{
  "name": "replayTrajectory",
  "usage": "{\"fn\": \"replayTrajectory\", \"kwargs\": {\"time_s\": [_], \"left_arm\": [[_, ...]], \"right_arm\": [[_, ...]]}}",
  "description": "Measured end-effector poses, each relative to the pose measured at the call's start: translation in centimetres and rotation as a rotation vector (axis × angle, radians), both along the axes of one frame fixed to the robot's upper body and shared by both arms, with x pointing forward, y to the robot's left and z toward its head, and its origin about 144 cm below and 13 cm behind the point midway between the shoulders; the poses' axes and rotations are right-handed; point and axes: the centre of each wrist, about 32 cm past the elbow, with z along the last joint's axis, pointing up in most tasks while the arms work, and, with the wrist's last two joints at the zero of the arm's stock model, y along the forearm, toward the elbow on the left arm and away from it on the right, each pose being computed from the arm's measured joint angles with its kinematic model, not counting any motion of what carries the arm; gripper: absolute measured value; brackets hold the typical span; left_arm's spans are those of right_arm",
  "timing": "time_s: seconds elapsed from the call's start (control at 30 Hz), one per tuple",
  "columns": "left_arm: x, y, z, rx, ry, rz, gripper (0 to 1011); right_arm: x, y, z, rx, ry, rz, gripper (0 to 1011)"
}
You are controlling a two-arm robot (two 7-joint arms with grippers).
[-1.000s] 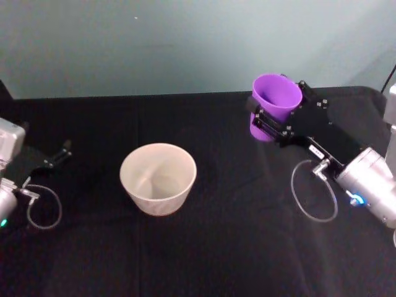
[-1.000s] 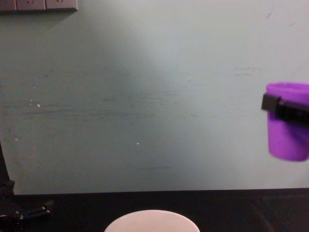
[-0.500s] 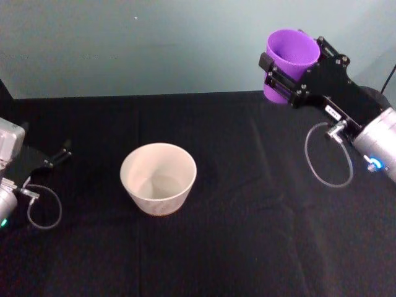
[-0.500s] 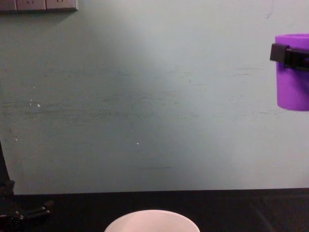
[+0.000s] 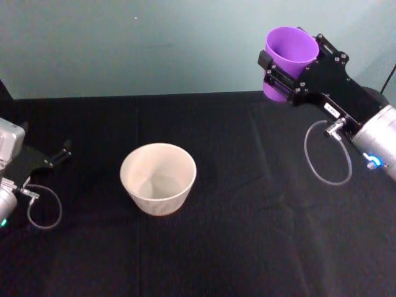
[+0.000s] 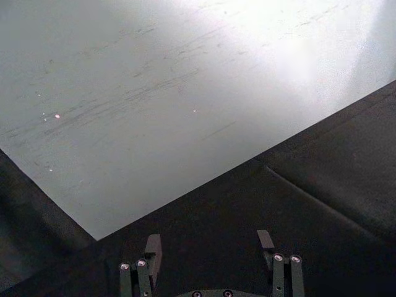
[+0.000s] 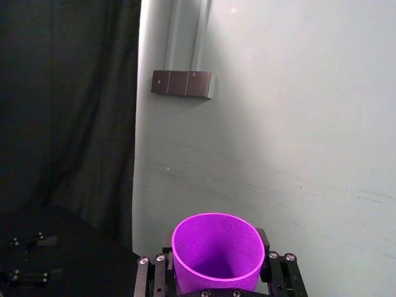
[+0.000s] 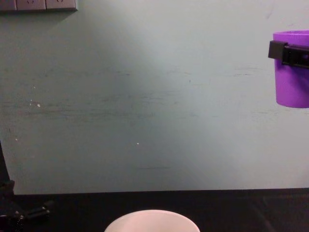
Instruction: Pick up the cup and pour the mung beans from the cup into the bowl.
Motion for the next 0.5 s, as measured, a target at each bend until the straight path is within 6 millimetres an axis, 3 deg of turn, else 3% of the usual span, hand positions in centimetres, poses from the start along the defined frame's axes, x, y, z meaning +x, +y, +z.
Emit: {"fn": "replayTrajectory", "kwargs": {"time_s": [0.5], "left_arm": [[0.00,0.00,0.00,0.000,0.000,0.000,1000]], "right_arm": [[-0.04,0.01,-0.09,0.002,0.000,0.001,752]]}}
